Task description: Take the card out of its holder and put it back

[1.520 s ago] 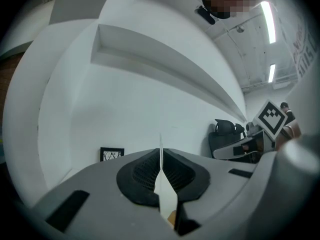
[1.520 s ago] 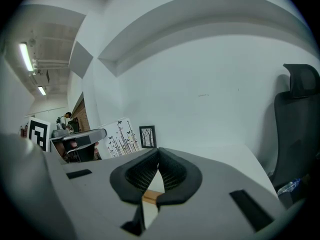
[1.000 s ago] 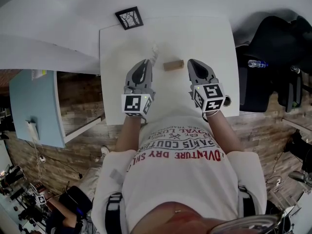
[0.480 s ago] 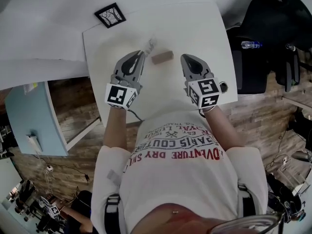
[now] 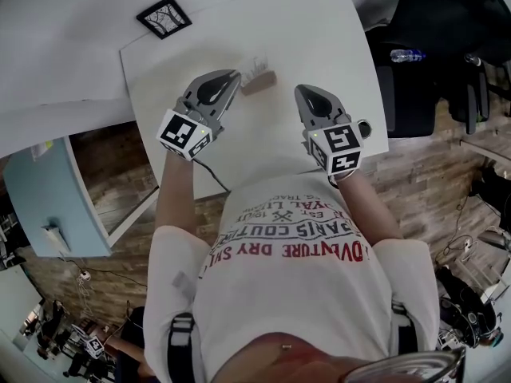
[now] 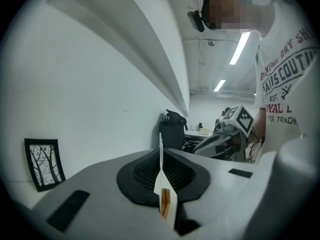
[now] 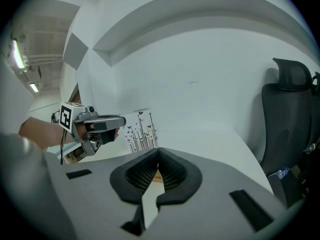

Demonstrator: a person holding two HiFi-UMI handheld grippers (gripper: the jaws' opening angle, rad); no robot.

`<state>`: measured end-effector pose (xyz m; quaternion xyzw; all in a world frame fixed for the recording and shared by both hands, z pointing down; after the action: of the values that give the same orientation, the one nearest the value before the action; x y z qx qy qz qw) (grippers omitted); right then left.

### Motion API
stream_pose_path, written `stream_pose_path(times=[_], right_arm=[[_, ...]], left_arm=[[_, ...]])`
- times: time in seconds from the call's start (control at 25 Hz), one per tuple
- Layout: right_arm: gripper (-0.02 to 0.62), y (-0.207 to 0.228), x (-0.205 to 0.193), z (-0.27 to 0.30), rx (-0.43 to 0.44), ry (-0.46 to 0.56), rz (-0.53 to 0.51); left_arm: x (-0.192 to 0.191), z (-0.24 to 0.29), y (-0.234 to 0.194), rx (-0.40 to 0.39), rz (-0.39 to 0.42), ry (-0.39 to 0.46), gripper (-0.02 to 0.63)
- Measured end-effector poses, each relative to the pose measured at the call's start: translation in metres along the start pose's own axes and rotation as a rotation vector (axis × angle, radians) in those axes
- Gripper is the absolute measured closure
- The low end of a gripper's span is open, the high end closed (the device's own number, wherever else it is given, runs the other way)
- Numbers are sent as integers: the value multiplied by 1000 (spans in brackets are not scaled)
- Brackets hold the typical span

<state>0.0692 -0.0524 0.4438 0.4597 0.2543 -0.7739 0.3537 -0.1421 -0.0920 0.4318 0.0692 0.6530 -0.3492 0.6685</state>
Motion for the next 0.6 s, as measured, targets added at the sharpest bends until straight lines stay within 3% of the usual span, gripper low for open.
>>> stream_pose_path(times=[0.16, 0.6], right_arm=[[574, -2, -2, 4, 18, -6, -9], [575, -9, -7, 16, 65, -24, -15]], left_arm=[[-7, 5, -3, -72, 6, -70, 569], [-9, 22, -18, -163, 5, -161, 569]])
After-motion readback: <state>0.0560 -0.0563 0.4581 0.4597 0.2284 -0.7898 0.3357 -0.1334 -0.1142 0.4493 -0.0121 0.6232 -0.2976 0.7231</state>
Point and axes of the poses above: the fingertips, and each gripper's own axes: z forward along the fingers, y to its right, x out of its top, the point moved 7 cm from there along -z, backward along the fingers, and after that the axes turned 15 degrees about -z, right-handed, at the moved point
